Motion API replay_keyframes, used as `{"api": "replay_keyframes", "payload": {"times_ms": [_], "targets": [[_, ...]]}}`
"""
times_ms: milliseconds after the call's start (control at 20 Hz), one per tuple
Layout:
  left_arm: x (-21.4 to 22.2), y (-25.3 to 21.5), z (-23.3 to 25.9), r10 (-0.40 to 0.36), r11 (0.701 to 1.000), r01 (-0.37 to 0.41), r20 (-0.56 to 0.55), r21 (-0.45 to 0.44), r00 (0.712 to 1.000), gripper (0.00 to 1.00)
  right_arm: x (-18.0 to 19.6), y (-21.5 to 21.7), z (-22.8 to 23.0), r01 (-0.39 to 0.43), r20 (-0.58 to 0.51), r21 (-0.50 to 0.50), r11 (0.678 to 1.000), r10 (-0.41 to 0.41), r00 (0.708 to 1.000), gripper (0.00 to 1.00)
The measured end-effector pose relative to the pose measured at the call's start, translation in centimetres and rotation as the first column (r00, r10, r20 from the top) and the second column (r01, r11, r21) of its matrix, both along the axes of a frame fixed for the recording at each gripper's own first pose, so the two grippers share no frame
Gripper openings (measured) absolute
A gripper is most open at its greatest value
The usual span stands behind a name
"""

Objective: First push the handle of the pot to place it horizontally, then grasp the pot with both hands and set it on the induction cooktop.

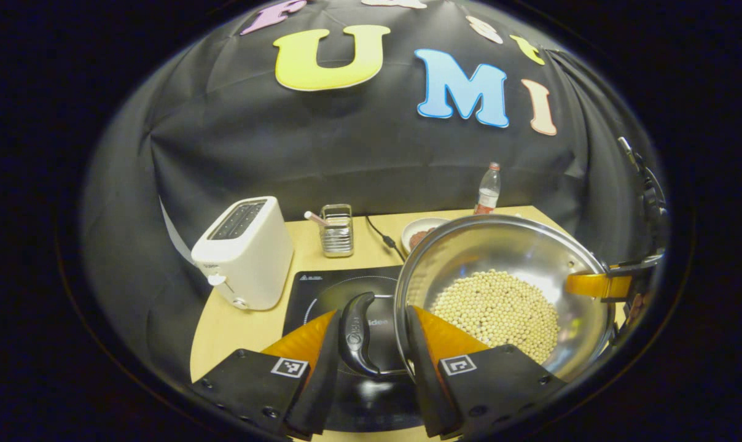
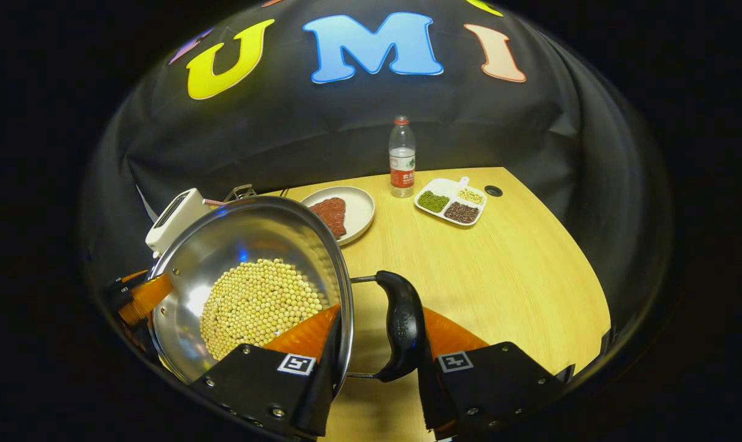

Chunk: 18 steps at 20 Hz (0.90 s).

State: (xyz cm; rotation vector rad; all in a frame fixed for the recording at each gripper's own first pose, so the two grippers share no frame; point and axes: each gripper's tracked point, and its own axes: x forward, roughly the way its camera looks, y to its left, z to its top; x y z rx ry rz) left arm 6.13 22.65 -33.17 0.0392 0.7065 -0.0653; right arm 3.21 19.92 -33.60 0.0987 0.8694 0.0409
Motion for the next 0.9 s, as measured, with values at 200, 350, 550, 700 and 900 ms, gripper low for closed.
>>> {"api": "replay_keyframes", "payload": {"times_ms": [200, 350, 550, 700, 900], "targets": [[0.4, 3.1, -0.2, 0.021, 1.0, -0.021, 0.0, 0.007, 1.0, 0.64, 0.6, 3.0, -0.5, -0.009, -0.005, 0.011, 1.0, 0.009, 1.0, 0.58], [0.8, 5.0, -0.6, 0.033, 0.999, -0.033, 0.001, 0.015, 0.999, 0.64, 1.1, 4.7, -1.0, -0.015, -0.008, 0.016, 1.0, 0.015, 1.0, 0.58], [1.4, 7.3, -1.2, 0.05, 0.999, -0.05, -0.001, 0.014, 0.999, 0.6, 1.6, 6.7, -1.6, -0.022, -0.019, 0.018, 1.0, 0.022, 1.0, 0.58], [2.2, 8.6, -1.8, 0.053, 0.999, -0.053, 0.005, 0.014, 0.999, 0.62, 2.4, 7.7, -2.2, -0.02, -0.016, 0.016, 1.0, 0.02, 1.0, 0.58], [3.2, 10.2, -3.1, 0.071, 0.997, -0.071, 0.001, 0.014, 0.997, 0.64, 3.4, 9.2, -3.3, -0.021, -0.024, 0.015, 1.0, 0.022, 0.999, 0.58]]}}
